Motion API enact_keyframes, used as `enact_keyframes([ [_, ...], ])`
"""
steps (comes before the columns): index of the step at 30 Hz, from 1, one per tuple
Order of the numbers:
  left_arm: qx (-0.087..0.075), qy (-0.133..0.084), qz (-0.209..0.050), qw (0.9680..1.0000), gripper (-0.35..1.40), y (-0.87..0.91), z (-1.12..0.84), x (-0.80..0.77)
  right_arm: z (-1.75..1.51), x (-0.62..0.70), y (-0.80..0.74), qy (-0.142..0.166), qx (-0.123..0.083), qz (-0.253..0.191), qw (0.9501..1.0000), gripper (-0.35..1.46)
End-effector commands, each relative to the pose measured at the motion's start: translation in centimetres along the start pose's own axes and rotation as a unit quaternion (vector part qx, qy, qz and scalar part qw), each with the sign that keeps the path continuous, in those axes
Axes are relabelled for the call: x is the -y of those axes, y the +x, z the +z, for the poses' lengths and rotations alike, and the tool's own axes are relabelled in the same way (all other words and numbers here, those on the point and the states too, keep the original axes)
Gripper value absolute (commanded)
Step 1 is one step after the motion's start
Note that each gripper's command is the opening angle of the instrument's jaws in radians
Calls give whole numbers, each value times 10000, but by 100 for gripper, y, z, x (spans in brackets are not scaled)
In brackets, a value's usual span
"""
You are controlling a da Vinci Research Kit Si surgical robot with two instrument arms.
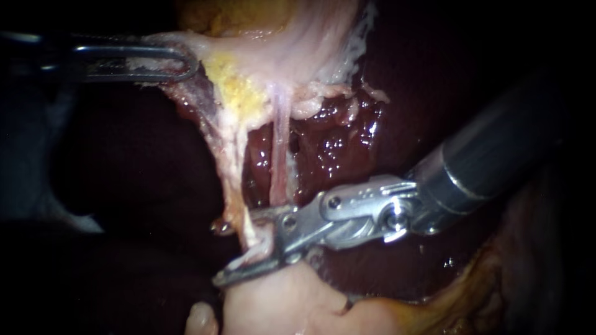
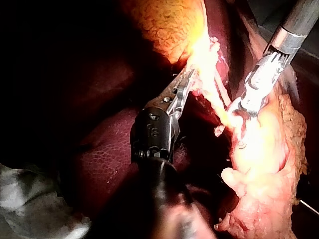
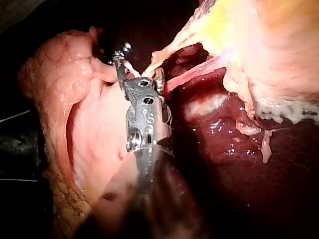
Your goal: Clipping first clip left tube
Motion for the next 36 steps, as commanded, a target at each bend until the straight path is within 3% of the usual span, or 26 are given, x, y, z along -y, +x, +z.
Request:
enact_keyframes([
  [1, 0, 0, -1, 10000, -35, 0, 0, 0, 3, 0, 0, -19, -12, 29, 10000, 45],
  [13, -1, 4, -2, 10000, -35, 1, 2, 0, 23, -5, -1, -144, -50, 577, 9982, 45],
  [19, -1, 1, -1, 10000, -35, 1, 2, 1, 27, 6, 9, -116, -60, 845, 9963, 43],
  [28, 1, -4, 0, 10000, -35, 0, 1, 2, 42, 25, 37, -55, -133, 1065, 9942, 43],
  [36, 1, -5, 1, 10000, -35, 0, 1, 3, 43, 26, 37, -48, -130, 1060, 9943, 42],
])
